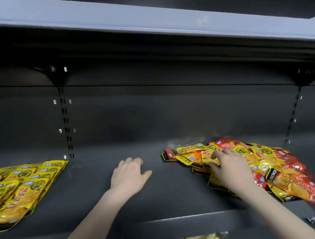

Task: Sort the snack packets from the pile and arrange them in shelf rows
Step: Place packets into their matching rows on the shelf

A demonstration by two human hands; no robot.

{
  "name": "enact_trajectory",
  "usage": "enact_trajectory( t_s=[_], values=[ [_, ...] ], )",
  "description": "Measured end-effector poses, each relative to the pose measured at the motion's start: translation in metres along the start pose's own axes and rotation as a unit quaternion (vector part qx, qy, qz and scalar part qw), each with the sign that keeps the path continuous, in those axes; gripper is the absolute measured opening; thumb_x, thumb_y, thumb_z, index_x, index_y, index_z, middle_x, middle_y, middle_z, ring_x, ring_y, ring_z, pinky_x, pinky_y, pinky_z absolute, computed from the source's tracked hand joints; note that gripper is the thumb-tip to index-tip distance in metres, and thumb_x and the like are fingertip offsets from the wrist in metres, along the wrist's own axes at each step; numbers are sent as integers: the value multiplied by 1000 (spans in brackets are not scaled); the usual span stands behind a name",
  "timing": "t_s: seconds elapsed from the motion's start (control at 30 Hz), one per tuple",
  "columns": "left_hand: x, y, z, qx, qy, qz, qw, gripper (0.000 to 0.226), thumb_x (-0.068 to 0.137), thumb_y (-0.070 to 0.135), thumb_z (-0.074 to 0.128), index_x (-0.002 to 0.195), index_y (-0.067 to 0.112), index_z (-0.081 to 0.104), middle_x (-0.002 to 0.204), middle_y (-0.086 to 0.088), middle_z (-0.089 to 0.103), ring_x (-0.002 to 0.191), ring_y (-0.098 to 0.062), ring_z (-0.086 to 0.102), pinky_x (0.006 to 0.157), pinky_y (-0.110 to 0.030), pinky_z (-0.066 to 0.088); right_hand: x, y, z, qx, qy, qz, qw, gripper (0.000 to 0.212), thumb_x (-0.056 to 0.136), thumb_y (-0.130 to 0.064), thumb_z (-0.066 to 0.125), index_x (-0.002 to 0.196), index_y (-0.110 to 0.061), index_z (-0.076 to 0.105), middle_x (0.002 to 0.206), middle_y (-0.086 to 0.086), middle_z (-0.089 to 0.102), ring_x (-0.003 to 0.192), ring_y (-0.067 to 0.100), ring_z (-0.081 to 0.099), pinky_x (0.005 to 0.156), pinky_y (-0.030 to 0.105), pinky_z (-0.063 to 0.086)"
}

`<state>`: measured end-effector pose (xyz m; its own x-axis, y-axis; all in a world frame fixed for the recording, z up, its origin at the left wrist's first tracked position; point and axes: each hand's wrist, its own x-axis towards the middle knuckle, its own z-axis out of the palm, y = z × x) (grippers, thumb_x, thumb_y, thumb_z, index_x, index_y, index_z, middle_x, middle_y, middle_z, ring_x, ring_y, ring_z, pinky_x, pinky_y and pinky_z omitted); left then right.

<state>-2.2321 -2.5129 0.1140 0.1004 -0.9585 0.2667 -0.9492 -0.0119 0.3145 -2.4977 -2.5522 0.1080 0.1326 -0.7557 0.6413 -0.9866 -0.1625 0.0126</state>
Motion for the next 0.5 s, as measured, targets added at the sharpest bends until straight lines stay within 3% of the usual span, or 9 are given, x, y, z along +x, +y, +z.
enact_trajectory(
  t_s=[0.17, 0.27, 0.37, 0.5],
  values=[
    [23, 76, 27, 0, -3, -1, 1000, 46, 93, 49, 47, 129, 22, 50, 127, -2, 51, 122, -22, 42, 96, -33, 37, 8, 77, 14, -4, -16, -4, 1000, 23, 65, -25, 83, 77, -12, 69, 71, 11, 64, 72, 36, 62, 63, 40, 50],
    [29, 113, 44, -7, -18, 17, 1000, 45, 92, 50, 48, 126, 21, 53, 126, -3, 51, 121, -22, 43, 95, -33, 38, 9, 112, 23, 8, -1, -19, 1000, 25, 59, -21, 87, 71, -11, 67, 64, 10, 61, 64, 36, 61, 55, 39, 50],
    [29, 139, 60, -20, -36, 38, 998, 47, 90, 54, 50, 124, 22, 56, 124, -1, 54, 119, -21, 46, 96, -33, 40, 8, 137, 31, 30, -1, -2, 1000, 21, 68, -24, 82, 76, -11, 68, 69, 10, 63, 70, 35, 61, 60, 39, 49],
    [25, 166, 77, -34, -57, 42, 997, 50, 84, 60, 54, 108, 16, 60, 106, 1, 57, 102, -19, 53, 84, -32, 45, 5, 156, 37, 64, 27, -5, 998, 17, 68, -20, 82, 76, -12, 69, 70, 9, 63, 68, 34, 59, 59, 39, 49]
  ],
)
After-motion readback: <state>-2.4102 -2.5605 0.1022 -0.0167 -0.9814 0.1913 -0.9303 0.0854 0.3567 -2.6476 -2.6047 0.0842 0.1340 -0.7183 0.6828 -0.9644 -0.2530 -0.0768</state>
